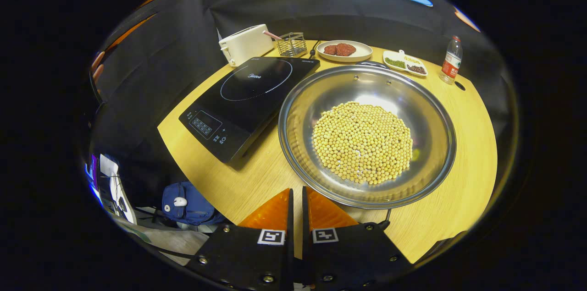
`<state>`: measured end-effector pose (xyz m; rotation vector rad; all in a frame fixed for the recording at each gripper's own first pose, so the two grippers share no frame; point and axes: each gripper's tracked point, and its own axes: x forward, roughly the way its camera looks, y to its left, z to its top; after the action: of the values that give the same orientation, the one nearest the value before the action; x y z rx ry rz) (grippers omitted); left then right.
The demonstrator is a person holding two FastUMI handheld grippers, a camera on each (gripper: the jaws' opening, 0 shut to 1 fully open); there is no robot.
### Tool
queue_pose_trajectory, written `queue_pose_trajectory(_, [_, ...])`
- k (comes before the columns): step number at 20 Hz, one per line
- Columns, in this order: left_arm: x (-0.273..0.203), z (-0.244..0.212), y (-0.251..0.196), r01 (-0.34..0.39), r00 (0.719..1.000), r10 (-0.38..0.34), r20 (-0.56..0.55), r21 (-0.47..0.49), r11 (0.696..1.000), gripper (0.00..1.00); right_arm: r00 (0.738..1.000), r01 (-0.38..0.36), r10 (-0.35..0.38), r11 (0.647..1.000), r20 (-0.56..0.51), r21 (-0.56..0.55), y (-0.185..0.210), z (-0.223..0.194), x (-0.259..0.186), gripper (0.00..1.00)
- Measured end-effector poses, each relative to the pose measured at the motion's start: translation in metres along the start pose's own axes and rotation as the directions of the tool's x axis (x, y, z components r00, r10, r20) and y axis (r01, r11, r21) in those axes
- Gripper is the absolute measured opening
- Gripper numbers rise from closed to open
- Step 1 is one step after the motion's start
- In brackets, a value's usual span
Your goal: First push the handle of the pot to place it horizontally, then grasp the pot with both hands and set it on the induction cooktop.
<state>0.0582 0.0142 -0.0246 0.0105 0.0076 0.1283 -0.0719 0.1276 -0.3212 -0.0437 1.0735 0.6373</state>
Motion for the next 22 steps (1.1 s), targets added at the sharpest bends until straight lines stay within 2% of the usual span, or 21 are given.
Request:
queue_pose_trajectory(2, [0.002, -0.002, -0.003, 0.006, 1.000, -0.006, -0.003, -0.002, 1.000, 0.97, 1.000, 0.015, -0.015, 1.000, -0.018, 0.009, -0.008, -0.006, -0.001, 0.08])
queue_pose_trajectory(5, [0.006, -0.004, -0.010, 0.019, 1.000, -0.019, -0.010, -0.007, 1.000, 0.96, 0.997, 0.039, -0.038, 0.999, -0.063, 0.010, -0.021, -0.020, -0.004, 0.08])
queue_pose_trajectory(6, [0.008, -0.005, -0.013, 0.025, 1.000, -0.025, -0.011, -0.006, 1.000, 1.00, 0.996, 0.047, -0.047, 0.999, -0.074, 0.011, -0.026, -0.025, -0.006, 0.08])
queue_pose_trajectory(7, [0.009, -0.006, -0.015, 0.030, 0.999, -0.030, -0.013, -0.006, 1.000, 0.97, 0.995, 0.060, -0.059, 0.998, -0.080, 0.016, -0.031, -0.028, -0.008, 0.08])
queue_pose_trajectory(10, [0.013, -0.010, -0.025, 0.050, 0.999, -0.051, -0.017, -0.011, 0.999, 0.97, 0.991, 0.099, -0.094, 0.994, -0.093, 0.055, -0.051, -0.035, -0.011, 0.08])
queue_pose_trajectory(12, [0.016, -0.011, -0.030, 0.063, 0.998, -0.063, -0.021, -0.011, 0.998, 0.97, 0.988, 0.124, -0.115, 0.989, -0.100, 0.079, -0.063, -0.034, -0.013, 0.08])
queue_pose_trajectory(13, [0.017, -0.012, -0.032, 0.068, 0.997, -0.068, -0.022, -0.011, 0.998, 1.00, 0.986, 0.140, -0.131, 0.987, -0.101, 0.085, -0.071, -0.034, -0.014, 0.08])
queue_pose_trajectory(14, [0.018, -0.012, -0.034, 0.073, 0.997, -0.074, -0.021, -0.012, 0.997, 0.97, 0.984, 0.155, -0.146, 0.984, -0.102, 0.089, -0.077, -0.034, -0.015, 0.08])
queue_pose_trajectory(15, [0.019, -0.012, -0.036, 0.078, 0.997, -0.078, -0.022, -0.013, 0.997, 1.00, 0.982, 0.170, -0.160, 0.981, -0.103, 0.094, -0.084, -0.033, -0.016, 0.08])
queue_pose_trajectory(16, [0.020, -0.014, -0.037, 0.082, 0.996, -0.082, -0.022, -0.014, 0.997, 0.97, 0.980, 0.182, -0.171, 0.978, -0.104, 0.100, -0.090, -0.033, -0.016, 0.08])
queue_pose_trajectory(22, [0.025, -0.014, -0.038, 0.087, 0.996, -0.088, -0.023, -0.014, 0.996, 0.97, 0.964, 0.247, -0.233, 0.963, -0.130, 0.108, -0.124, -0.033, -0.018, 0.08])
